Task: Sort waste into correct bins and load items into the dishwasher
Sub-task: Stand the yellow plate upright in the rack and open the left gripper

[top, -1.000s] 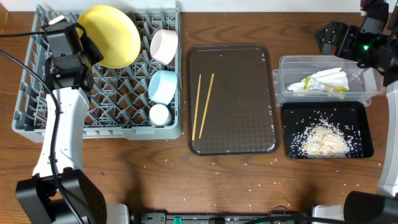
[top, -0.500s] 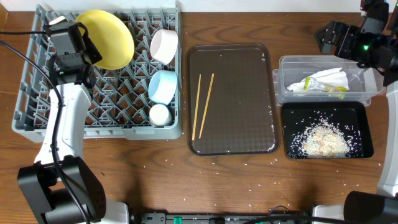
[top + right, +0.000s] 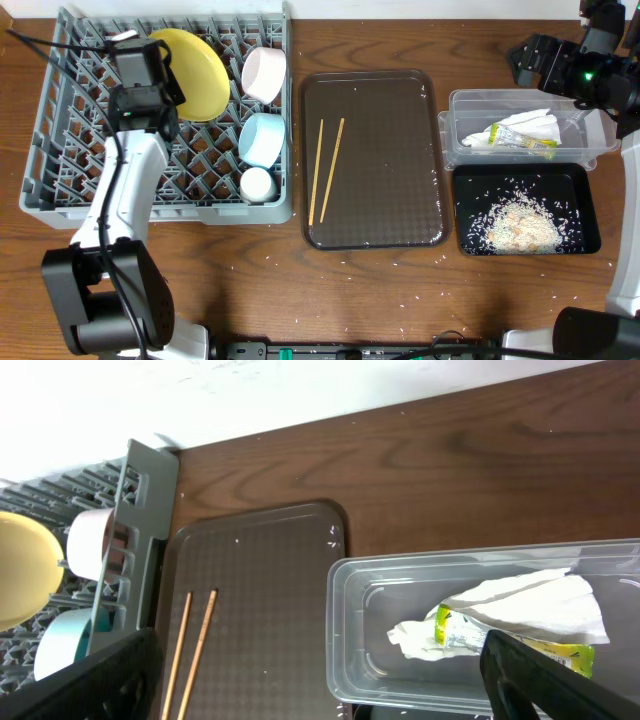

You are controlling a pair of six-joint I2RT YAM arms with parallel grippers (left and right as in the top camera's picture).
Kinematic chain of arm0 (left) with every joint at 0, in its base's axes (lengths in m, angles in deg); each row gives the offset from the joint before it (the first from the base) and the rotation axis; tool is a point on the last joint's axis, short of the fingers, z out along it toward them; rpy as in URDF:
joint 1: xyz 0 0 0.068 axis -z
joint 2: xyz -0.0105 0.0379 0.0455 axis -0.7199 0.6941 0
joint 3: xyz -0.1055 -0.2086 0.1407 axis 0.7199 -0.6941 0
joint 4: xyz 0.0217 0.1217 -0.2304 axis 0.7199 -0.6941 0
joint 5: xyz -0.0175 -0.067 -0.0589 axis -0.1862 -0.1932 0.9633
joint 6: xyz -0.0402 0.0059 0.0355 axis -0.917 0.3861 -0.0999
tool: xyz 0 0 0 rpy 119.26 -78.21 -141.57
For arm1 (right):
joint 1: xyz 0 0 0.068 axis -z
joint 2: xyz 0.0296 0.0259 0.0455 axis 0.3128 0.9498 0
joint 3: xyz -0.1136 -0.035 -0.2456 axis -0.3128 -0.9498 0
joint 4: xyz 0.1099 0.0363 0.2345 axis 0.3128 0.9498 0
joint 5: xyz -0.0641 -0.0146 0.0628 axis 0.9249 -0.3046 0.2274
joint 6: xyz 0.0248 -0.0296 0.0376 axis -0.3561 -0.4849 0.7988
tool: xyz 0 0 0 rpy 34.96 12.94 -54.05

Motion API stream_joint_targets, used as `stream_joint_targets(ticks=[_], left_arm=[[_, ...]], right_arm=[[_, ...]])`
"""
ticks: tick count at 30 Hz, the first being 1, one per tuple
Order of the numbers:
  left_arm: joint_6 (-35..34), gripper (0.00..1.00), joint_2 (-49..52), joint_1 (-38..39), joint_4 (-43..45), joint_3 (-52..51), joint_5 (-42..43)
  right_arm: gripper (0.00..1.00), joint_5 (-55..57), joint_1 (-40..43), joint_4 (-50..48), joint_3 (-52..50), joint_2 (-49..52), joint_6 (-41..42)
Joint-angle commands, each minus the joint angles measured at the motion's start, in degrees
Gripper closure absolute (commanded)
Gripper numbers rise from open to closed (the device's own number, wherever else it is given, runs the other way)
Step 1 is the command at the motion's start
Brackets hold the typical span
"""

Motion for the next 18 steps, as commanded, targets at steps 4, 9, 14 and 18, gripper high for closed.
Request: stream_joint_targets(ticks=[4,9,14,18], left_arm=[[2.84,0.93,0.22,1.92,0.98,-0.28,-4.20],[4.90,0.92,0.20,4.50,1.07,-0.28,-4.22],[4.87,0.78,0.20,7.43,0.83,-0.28,-4.17],[4.85,0.54,0.20,9.14,-0.28,-0.28,-4.17]], right_arm=[[0.01,-0.24,0.35,0.09,0.04,-0.37,0.66],[0.01,-0.24,0.35,0.09,0.04,-0.37,0.66],[0.01,-0.24,0.35,0.09,0.04,-0.37,0.66],[0.01,-0.24,0.35,0.09,0.04,-0.37,0.66]])
